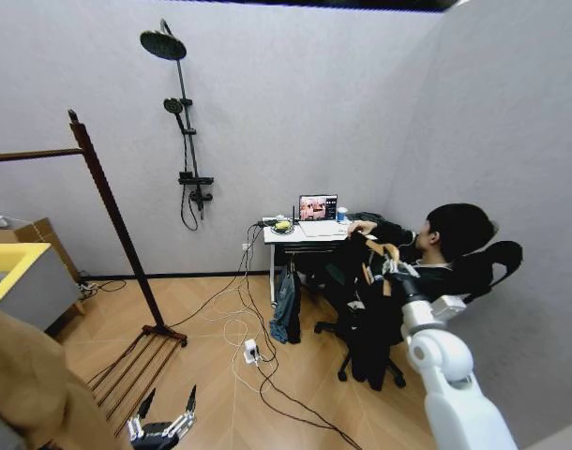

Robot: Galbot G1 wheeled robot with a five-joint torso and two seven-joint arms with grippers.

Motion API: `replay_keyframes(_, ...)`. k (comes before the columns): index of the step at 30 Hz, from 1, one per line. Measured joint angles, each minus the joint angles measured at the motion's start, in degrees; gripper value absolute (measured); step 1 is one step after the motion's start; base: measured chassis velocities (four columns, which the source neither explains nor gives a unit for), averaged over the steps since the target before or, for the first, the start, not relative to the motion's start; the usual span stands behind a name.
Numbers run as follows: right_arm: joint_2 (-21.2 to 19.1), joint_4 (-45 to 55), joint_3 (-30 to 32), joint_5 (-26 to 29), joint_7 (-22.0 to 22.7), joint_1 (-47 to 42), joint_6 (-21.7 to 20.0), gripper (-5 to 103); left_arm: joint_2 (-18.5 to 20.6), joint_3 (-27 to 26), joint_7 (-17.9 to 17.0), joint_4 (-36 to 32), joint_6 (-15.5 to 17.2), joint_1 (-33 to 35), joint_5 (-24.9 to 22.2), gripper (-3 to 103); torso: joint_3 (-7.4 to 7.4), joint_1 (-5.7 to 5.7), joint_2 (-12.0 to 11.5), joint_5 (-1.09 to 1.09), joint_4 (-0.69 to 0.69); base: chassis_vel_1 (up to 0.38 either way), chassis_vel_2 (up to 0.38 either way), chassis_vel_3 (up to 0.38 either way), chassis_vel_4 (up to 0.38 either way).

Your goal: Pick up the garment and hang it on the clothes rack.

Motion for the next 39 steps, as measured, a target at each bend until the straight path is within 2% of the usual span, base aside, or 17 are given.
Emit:
replay_keyframes(7,1.0,2.8,-5.4,-2.4,0.2,-2.7,1.0,10,0.0,0.0,0.0,0.0,0.0,0.0,0.0,100,0.0,0.0,0.0,0.0,0.01,0.0,0.0,0.0,0.0)
replay_keyframes(16,0.7,3.6,-4.7,-2.6,0.1,-4.2,0.2,10,0.0,0.0,0.0,0.0,0.0,0.0,0.0,100,0.0,0.0,0.0,0.0,0.0,0.0,0.0,0.0,0.0)
replay_keyframes(39,1.3,2.3,-4.1,-3.3,-3.6,-7.4,2.7,10,0.0,0.0,0.0,0.0,0.0,0.0,0.0,100,0.0,0.01,0.0,0.01,-0.01,-0.073,0.069,0.077,-0.074)
